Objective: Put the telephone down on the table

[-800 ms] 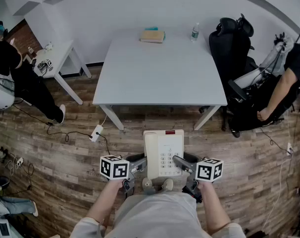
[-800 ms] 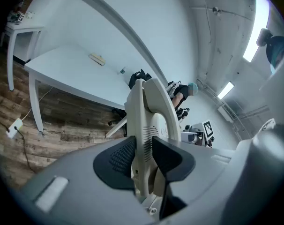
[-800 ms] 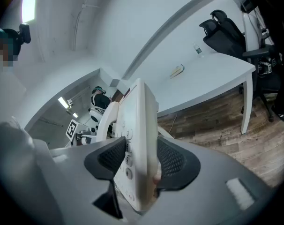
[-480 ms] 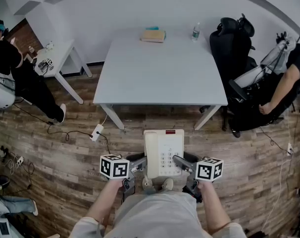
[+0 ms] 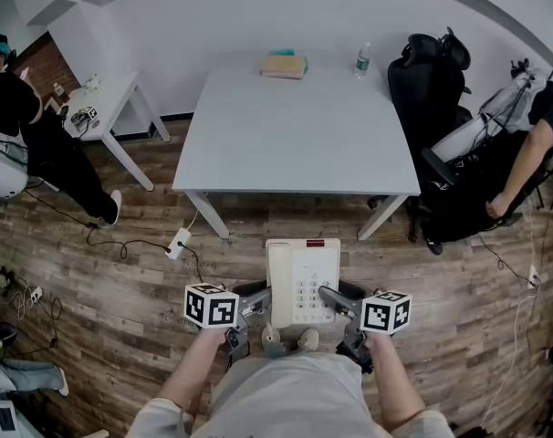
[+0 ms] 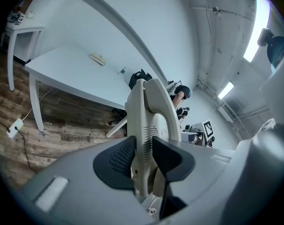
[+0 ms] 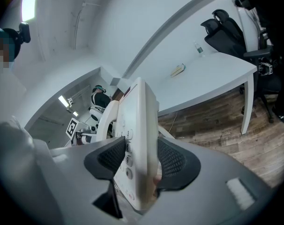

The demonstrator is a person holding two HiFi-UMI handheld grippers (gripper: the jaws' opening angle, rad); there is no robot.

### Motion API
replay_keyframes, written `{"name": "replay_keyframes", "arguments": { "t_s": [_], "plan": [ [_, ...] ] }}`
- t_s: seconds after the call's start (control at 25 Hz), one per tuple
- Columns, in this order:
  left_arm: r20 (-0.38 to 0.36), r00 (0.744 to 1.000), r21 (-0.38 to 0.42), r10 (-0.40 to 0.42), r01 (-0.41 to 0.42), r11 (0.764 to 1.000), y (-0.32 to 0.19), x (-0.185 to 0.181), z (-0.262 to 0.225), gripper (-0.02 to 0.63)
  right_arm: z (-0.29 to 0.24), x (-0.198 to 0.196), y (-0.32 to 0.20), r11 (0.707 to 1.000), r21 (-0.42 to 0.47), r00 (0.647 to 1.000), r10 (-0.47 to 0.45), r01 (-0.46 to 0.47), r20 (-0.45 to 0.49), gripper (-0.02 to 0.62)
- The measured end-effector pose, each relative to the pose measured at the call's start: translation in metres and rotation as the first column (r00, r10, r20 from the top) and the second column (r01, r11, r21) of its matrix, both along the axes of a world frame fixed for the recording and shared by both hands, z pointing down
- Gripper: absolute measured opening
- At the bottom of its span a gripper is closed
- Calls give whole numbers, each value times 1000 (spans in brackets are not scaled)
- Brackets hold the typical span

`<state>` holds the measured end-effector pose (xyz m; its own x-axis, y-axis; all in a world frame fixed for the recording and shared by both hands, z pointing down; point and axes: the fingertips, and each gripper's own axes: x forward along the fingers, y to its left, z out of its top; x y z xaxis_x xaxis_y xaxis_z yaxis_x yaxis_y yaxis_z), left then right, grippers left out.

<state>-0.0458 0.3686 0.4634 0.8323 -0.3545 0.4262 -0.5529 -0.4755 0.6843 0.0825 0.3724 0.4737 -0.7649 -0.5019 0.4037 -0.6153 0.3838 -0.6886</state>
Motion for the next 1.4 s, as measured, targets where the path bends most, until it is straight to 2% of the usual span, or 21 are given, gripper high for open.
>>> {"name": "replay_keyframes", "arguments": {
  "t_s": [0.32,1.04,1.4],
  "plan": [
    [-3,1000,0,3,-3,1000,1,-6,5,132,4,-5,1,1000,4,1000,3,-3,-5,222],
    [-24,999,11,33,-33,999,-12,-57,3,132,0,-57,-7,998,20,999,51,-51,-15,222],
    [-29,999,13,35,-34,999,-17,-61,8,132,3,-60,-12,998,24,999,52,-52,-14,222]
  ]
}}
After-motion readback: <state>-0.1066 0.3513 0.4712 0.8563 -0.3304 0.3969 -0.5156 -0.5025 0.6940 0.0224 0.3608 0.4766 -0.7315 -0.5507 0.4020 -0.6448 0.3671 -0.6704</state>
